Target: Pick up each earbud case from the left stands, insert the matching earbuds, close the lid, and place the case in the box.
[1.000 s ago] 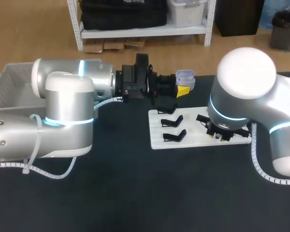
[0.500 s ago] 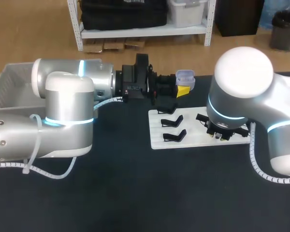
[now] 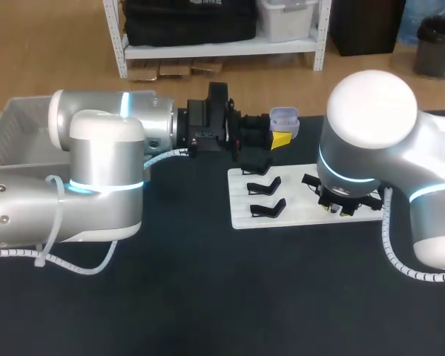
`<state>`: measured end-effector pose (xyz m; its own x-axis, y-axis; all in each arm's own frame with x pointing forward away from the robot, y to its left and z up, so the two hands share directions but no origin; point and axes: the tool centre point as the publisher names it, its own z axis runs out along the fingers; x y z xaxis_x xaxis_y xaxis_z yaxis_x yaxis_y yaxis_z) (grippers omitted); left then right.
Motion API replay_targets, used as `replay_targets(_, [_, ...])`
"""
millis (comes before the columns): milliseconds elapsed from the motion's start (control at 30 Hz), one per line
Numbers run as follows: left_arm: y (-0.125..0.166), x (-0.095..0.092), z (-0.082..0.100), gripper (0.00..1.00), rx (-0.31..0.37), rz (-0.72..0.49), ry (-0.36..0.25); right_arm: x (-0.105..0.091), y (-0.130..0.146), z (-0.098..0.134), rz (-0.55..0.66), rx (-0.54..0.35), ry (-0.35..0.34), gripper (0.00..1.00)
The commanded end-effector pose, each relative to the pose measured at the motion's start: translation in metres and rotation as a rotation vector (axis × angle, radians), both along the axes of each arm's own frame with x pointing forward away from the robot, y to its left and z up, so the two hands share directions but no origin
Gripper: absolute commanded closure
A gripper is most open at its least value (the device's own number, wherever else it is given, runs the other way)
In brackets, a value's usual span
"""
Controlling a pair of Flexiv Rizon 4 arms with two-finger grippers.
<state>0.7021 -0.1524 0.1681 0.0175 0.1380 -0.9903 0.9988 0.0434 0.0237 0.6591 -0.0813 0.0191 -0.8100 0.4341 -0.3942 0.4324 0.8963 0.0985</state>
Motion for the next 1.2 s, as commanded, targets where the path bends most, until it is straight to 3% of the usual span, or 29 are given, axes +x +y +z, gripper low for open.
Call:
replay_targets(33, [0.000, -0.001, -0.002, 1.00, -0.009, 0.005, -0.006, -0.001, 0.002, 0.001, -0.002, -0.001, 0.003, 0.76])
replay_targets(100, [0.000, -0.001, -0.002, 1.00, -0.009, 0.005, -0.006, -0.001, 0.002, 0.000, -0.001, -0.001, 0.004, 0.80])
replay_targets(233, [0.000, -0.001, -0.002, 1.00, -0.009, 0.005, -0.006, -0.001, 0.002, 0.000, 0.000, -0.003, 0.003, 1.00])
replay_targets(433, [0.000, -0.001, -0.002, 1.00, -0.009, 0.005, -0.006, -0.002, 0.001, 0.012, -0.003, -0.011, 0.003, 1.00])
replay_targets(533, [0.000, -0.001, -0.002, 1.00, -0.009, 0.005, -0.006, -0.004, -0.003, 0.033, -0.001, -0.010, 0.004, 1.00])
replay_targets(733, [0.000, -0.001, -0.002, 1.00, -0.009, 0.005, -0.006, -0.022, -0.003, 0.086, 0.105, 0.048, 0.173, 1.00])
replay_targets(1000, [0.000, -0.001, -0.002, 1.00, -0.009, 0.005, -0.006, -0.037, 0.012, 0.163, 0.342, 0.050, 0.298, 1.00])
replay_targets(1100, [0.000, -0.001, -0.002, 1.00, -0.009, 0.005, -0.006, -0.040, 0.025, 0.183, 0.429, 0.023, 0.298, 1.00])
replay_targets(1200, [0.000, -0.001, -0.002, 1.00, -0.009, 0.005, -0.006, -0.035, 0.040, 0.202, 0.479, 0.032, 0.228, 1.00])
